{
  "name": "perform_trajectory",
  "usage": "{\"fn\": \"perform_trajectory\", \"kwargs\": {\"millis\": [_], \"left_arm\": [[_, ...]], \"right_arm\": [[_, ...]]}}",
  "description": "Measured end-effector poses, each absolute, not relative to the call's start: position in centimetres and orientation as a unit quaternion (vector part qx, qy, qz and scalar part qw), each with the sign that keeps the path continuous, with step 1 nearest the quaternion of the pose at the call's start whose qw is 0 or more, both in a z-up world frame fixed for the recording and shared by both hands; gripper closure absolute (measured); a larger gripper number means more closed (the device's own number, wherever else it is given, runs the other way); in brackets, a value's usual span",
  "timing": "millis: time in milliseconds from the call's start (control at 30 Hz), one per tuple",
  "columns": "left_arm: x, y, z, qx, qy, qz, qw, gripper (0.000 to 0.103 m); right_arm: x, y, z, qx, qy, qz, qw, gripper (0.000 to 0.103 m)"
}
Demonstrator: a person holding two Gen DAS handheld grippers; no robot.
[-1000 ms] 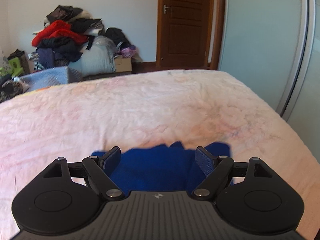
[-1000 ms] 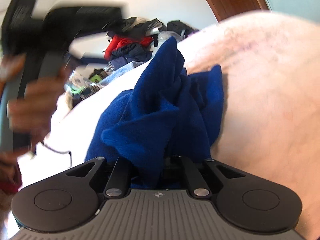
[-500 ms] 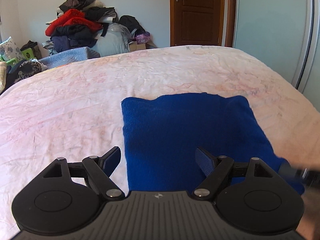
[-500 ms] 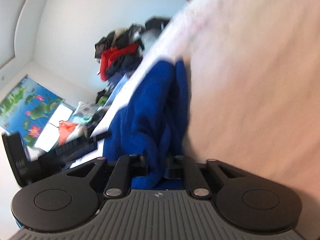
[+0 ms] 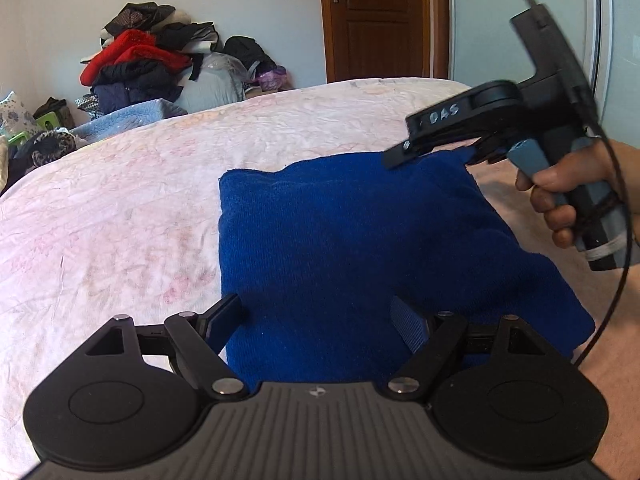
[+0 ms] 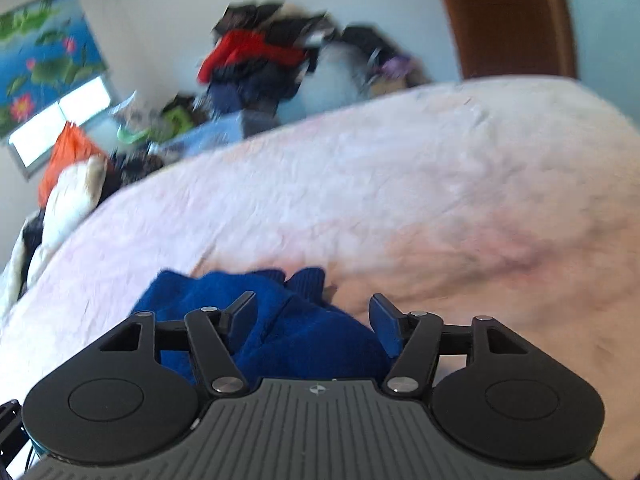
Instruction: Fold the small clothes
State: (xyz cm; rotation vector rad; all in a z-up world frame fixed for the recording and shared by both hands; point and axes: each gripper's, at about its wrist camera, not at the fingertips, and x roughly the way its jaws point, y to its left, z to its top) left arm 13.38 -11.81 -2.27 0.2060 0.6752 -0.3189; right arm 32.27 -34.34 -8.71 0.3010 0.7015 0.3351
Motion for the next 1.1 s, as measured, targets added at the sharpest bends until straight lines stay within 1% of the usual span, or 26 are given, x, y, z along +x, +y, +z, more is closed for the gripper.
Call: {"fn": "perform_trajectory", "kwargs": {"millis": [33, 67, 100, 233, 333, 367, 400, 467, 500, 533, 633, 667, 700, 767, 833, 867, 900, 1000, 1100], "left_arm": [[13.4, -11.7, -2.3, 0.099, 0.329, -0.156, 0.926, 0.021], [13.4, -11.6, -2.2, 0.097, 0.330, -0.157, 0.926, 0.021], [13.5, -11.5, -2.2, 0.094, 0.330, -0.157, 0.926, 0.021], [13.8, -11.4, -2.1, 0.082, 0.336, -0.155, 0.925, 0.021], [13.6, -11.7, -2.2, 0.091, 0.336, -0.152, 0.925, 0.021], [13.5, -11.8, -2.2, 0.094, 0.336, -0.152, 0.925, 0.021], [13.5, -11.8, -2.3, 0.097, 0.336, -0.152, 0.924, 0.021], [13.4, -11.9, -2.4, 0.099, 0.337, -0.150, 0.924, 0.021], [13.4, -11.8, -2.5, 0.097, 0.337, -0.150, 0.924, 0.021], [13.4, -11.8, -2.5, 0.097, 0.338, -0.151, 0.924, 0.021], [13.3, -11.8, -2.5, 0.096, 0.338, -0.151, 0.924, 0.021], [13.3, -11.8, -2.5, 0.096, 0.339, -0.151, 0.924, 0.021], [13.2, -11.8, -2.6, 0.095, 0.339, -0.153, 0.923, 0.020], [13.2, -11.8, -2.7, 0.093, 0.341, -0.154, 0.923, 0.019], [13.0, -11.9, -2.9, 0.097, 0.342, -0.152, 0.922, 0.018], [13.0, -11.9, -3.0, 0.101, 0.343, -0.152, 0.922, 0.018], [12.8, -11.9, -3.0, 0.104, 0.342, -0.151, 0.922, 0.018], [12.5, -11.5, -2.6, 0.103, 0.340, -0.152, 0.922, 0.017], [12.5, -9.9, -1.8, 0.085, 0.335, -0.149, 0.927, 0.017]], "right_arm": [[32.3, -34.0, -9.0, 0.140, 0.346, 0.172, 0.912, 0.052], [32.0, -33.9, -9.1, 0.133, 0.345, 0.174, 0.913, 0.082], [31.8, -33.8, -9.0, 0.127, 0.342, 0.176, 0.914, 0.096], [31.3, -33.5, -8.0, 0.119, 0.308, 0.157, 0.931, 0.097], [32.0, -32.2, -7.8, 0.097, 0.303, 0.143, 0.937, 0.097], [32.4, -31.6, -8.0, 0.080, 0.312, 0.136, 0.937, 0.096], [32.9, -30.9, -8.5, 0.061, 0.326, 0.126, 0.935, 0.086], [32.4, -30.5, -8.7, 0.036, 0.322, 0.105, 0.940, 0.075], [31.6, -30.5, -8.3, 0.029, 0.311, 0.092, 0.945, 0.064], [30.6, -30.6, -7.8, 0.026, 0.301, 0.079, 0.950, 0.060], [26.4, -30.7, -5.9, 0.020, 0.273, 0.095, 0.957, 0.058], [25.1, -30.5, -5.5, 0.023, 0.272, 0.119, 0.955, 0.054], [23.9, -30.3, -5.4, 0.023, 0.276, 0.149, 0.949, 0.049], [22.2, -29.3, -5.9, 0.012, 0.297, 0.195, 0.935, 0.045], [21.7, -28.6, -7.3, -0.016, 0.321, 0.195, 0.927, 0.040], [21.7, -28.5, -8.0, -0.029, 0.322, 0.183, 0.929, 0.036], [21.6, -28.9, -8.4, -0.022, 0.318, 0.174, 0.932, 0.030], [20.9, -30.6, -7.7, 0.043, 0.308, 0.152, 0.938, 0.029], [18.9, -31.8, -7.1, 0.058, 0.284, 0.136, 0.947, 0.026]]}}
